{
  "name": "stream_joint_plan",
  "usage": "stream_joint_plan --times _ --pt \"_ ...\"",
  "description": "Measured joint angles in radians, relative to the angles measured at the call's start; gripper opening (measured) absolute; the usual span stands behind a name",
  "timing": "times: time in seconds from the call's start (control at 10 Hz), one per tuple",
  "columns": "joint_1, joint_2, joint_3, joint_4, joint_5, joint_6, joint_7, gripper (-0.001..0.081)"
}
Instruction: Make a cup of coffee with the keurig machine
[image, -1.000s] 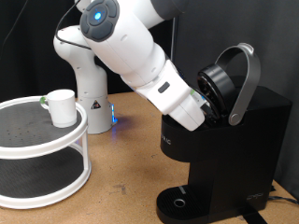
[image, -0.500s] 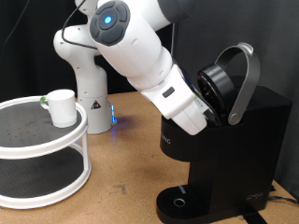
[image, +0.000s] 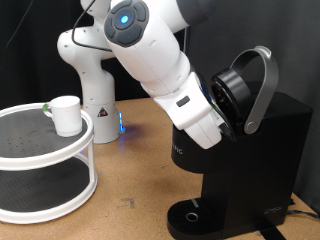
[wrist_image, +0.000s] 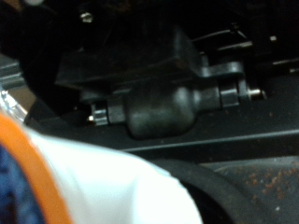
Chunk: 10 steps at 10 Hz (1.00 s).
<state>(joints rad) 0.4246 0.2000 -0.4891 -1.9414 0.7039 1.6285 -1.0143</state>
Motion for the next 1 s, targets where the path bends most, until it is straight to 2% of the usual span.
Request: stream_joint_plan --times 0.4,0.5,0.6,0.7,0.8,1.0 --pt "0.000 0.007 0.005 0.010 -0.009 0.002 0.016 0.0116" --pt "0.000 0.007 0.005 0.011 -0.010 0.002 0.016 0.0154" --pt "0.000 0.010 0.006 0.011 -0.011 0.002 0.016 0.0154" --pt "0.000 0.013 0.008 0.011 -0.011 0.002 0.017 0.0336" --pt "0.000 0.013 0.010 0.011 -0.011 0.002 0.017 0.0336" --pt "0.000 0.013 0.012 0.010 -0.009 0.013 0.014 0.0686"
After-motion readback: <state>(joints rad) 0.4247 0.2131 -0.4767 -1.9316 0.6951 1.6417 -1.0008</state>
